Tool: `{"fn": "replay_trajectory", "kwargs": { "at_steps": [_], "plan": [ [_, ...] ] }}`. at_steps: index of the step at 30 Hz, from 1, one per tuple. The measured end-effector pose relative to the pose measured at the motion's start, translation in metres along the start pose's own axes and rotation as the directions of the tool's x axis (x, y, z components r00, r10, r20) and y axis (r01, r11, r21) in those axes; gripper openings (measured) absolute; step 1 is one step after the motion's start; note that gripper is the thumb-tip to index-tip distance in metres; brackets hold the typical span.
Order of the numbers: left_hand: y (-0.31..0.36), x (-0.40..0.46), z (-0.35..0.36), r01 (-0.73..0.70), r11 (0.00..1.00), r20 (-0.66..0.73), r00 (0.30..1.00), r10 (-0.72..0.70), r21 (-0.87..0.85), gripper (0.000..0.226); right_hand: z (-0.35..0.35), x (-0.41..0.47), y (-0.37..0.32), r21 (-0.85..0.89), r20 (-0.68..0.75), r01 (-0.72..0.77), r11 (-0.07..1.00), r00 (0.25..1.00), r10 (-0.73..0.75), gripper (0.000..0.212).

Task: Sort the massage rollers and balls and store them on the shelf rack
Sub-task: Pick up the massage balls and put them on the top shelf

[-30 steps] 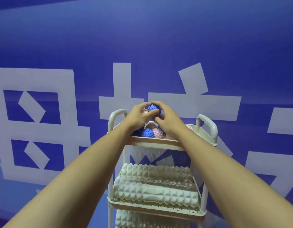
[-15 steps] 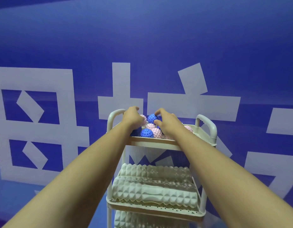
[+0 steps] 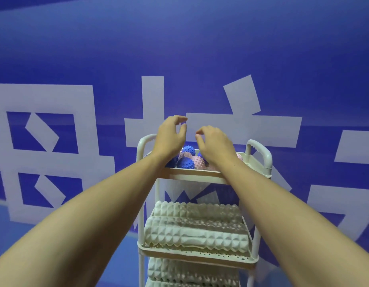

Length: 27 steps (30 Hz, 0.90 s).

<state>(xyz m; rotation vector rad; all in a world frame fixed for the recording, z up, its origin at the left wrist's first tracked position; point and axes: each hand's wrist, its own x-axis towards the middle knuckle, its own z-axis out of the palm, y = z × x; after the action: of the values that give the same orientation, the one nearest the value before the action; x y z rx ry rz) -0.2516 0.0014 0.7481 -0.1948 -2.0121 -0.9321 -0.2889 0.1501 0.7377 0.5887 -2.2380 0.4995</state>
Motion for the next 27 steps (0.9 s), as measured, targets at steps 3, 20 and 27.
{"fn": "replay_trajectory", "kwargs": {
  "at_steps": [3,20,27],
  "plan": [
    [0.011,-0.008,-0.014,-0.049,0.996,0.053,0.998,0.045,0.076,0.029,-0.007,-0.003,-0.004,-0.103,-0.128,0.094,0.990,0.986,-0.107,0.028],
    [0.032,-0.167,-0.089,-0.070,0.949,0.242,0.970,-0.006,0.308,0.036,-0.074,-0.157,-0.060,-0.010,0.206,-0.061,0.998,0.977,0.061,0.038],
    [-0.012,-0.340,-0.069,0.078,0.946,0.438,0.872,-0.217,0.314,0.040,-0.037,-0.329,-0.044,-0.045,0.399,-0.086,0.995,0.912,0.097,0.040]
  ]
}}
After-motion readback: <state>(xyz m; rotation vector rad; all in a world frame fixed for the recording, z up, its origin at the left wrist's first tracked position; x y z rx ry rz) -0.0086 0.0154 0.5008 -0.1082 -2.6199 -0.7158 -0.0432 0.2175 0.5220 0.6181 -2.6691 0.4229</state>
